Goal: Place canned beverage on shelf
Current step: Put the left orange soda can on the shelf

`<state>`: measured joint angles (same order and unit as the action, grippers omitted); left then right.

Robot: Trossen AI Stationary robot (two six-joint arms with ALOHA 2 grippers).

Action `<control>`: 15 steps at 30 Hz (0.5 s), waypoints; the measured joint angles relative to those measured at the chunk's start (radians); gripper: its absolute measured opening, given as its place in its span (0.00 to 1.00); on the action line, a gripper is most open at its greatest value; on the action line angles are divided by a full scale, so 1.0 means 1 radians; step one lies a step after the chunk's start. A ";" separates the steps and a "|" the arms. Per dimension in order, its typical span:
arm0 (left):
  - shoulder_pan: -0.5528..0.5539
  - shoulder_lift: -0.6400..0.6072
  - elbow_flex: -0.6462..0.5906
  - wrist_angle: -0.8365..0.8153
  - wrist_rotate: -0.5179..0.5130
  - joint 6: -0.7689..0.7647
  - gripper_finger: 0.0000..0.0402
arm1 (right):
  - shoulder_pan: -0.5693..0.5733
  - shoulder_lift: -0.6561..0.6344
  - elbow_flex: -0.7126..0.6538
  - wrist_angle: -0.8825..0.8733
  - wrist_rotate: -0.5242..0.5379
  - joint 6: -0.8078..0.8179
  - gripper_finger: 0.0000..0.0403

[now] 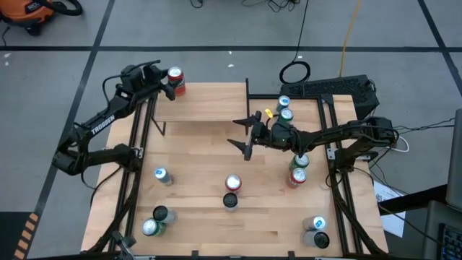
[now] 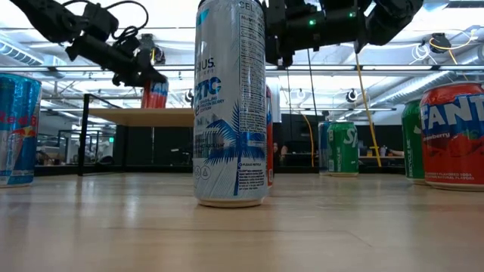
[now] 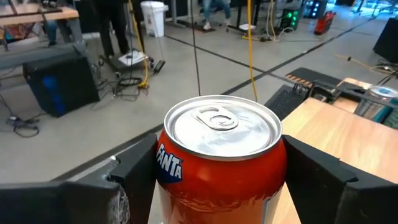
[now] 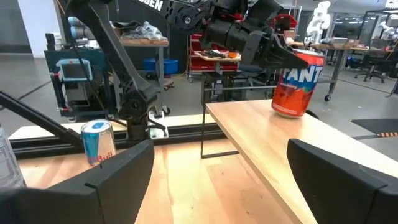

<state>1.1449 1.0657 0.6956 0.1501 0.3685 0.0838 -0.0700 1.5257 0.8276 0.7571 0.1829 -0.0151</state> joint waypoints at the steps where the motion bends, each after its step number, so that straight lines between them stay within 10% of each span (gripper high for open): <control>1: 0.007 0.000 0.000 0.001 0.007 0.001 0.69 | 0.000 0.000 0.000 -0.003 0.000 0.000 0.88; 15: 0.120 -0.088 -0.004 -0.071 0.092 0.053 0.69 | 0.000 0.000 0.000 -0.030 0.000 0.002 0.88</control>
<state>1.2651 0.9774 0.6918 0.0787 0.4601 0.1371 -0.0700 1.5257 0.8272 0.7274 0.1829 -0.0128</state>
